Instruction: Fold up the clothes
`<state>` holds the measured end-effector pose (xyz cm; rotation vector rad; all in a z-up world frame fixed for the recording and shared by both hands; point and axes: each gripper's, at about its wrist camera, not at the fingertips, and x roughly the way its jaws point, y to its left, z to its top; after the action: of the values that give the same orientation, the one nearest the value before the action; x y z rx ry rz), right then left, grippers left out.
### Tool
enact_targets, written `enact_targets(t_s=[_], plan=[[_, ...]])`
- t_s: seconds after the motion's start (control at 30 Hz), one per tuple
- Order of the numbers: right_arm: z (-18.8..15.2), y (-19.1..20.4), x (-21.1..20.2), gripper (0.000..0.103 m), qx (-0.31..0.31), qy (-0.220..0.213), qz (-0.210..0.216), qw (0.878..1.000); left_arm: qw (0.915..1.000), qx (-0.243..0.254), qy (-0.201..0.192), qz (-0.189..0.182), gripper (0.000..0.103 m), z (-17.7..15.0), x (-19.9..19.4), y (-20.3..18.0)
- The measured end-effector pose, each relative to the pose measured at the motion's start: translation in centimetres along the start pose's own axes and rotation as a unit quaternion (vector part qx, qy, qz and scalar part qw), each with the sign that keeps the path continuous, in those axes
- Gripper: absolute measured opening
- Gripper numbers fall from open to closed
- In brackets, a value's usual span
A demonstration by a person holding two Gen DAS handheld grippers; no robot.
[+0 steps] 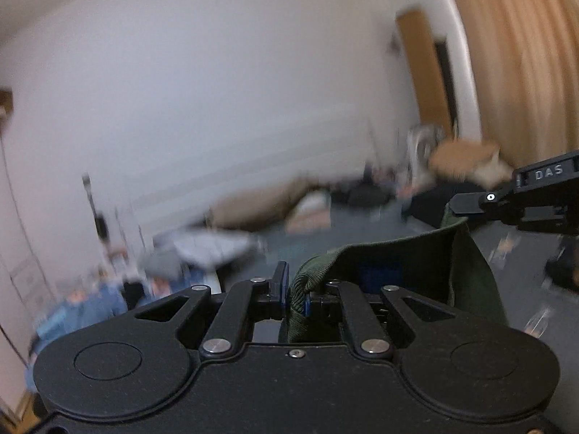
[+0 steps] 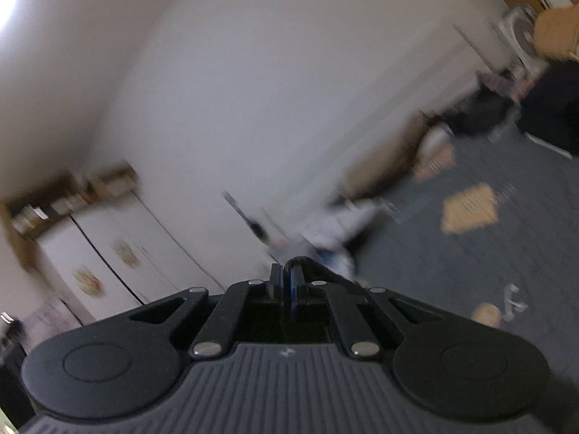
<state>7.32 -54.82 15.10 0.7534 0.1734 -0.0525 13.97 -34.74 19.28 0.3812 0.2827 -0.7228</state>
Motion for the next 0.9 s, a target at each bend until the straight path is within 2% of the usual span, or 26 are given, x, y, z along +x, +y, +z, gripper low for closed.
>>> enact_targets(t_s=[0.07, 0.13, 0.2, 0.23, 0.3, 0.33, 0.37, 0.4, 0.43, 0.5, 0.6, 0.7, 0.77, 0.9], plan=[[-2.4, -2.5, 3.1, 0.003, -0.012, 0.031, -0.026, 0.999, 0.9994, -0.012, 0.033, -0.005, 0.009, -2.8, 5.0, -0.5], [-4.9, -5.1, 6.2, 0.003, -0.03, 0.059, -0.054, 0.996, 0.9975, -0.036, 0.059, -0.014, 0.009, -6.4, 8.2, 0.1], [-7.2, -5.5, 6.6, 0.007, -0.058, 0.071, -0.094, 0.991, 0.9935, -0.064, 0.093, -0.013, 0.015, -9.2, 10.6, 1.4], [-8.0, -5.6, 6.9, 0.008, -0.081, 0.067, -0.13, 0.986, 0.9905, -0.076, 0.114, -0.008, 0.017, -10.6, 11.3, 2.6], [-9.1, -5.8, 7.7, 0.008, -0.123, 0.057, -0.166, 0.977, 0.9877, -0.084, 0.132, -0.001, 0.027, -12.4, 10.6, 4.9], [-9.5, -5.7, 7.9, 0.011, -0.142, 0.056, -0.175, 0.973, 0.9889, -0.082, 0.124, -0.004, 0.032, -12.8, 9.8, 5.4], [-9.8, -5.6, 8.0, 0.013, -0.158, 0.056, -0.181, 0.969, 0.9902, -0.079, 0.114, -0.007, 0.047, -13.1, 8.9, 5.8], [-9.8, -5.3, 7.3, 0.019, -0.166, 0.057, -0.172, 0.969, 0.9915, -0.076, 0.105, -0.011, 0.061, -13.4, 8.1, 6.3], [-9.8, -5.0, 6.5, 0.028, -0.173, 0.057, -0.159, 0.97, 0.9928, -0.074, 0.094, -0.01, 0.065, -13.5, 6.7, 6.7], [-10.4, -4.4, 4.8, 0.042, -0.178, 0.064, -0.144, 0.971, 0.9946, -0.073, 0.073, -0.01, 0.065, -13.2, 4.1, 7.0], [-11.4, -4.0, 1.6, 0.045, -0.158, 0.069, -0.12, 0.978, 0.9926, -0.11, 0.049, -0.015, 0.065, -14.9, 0.2, 7.7], [-13.2, -4.7, -0.3, 0.046, -0.119, 0.091, -0.097, 0.984, 0.9913, -0.118, 0.055, -0.016, 0.065, -17.9, -2.6, 6.7], [-14.9, -4.6, -1.6, 0.046, -0.112, 0.11, -0.085, 0.984, 0.9906, -0.12, 0.066, -0.014, 0.065, -20.0, -4.1, 5.6], [-18.6, -3.0, -3.8, 0.046, -0.146, 0.134, -0.065, 0.978, 0.9906, -0.11, 0.081, -0.003, 0.065, -23.5, -5.6, 3.3]])
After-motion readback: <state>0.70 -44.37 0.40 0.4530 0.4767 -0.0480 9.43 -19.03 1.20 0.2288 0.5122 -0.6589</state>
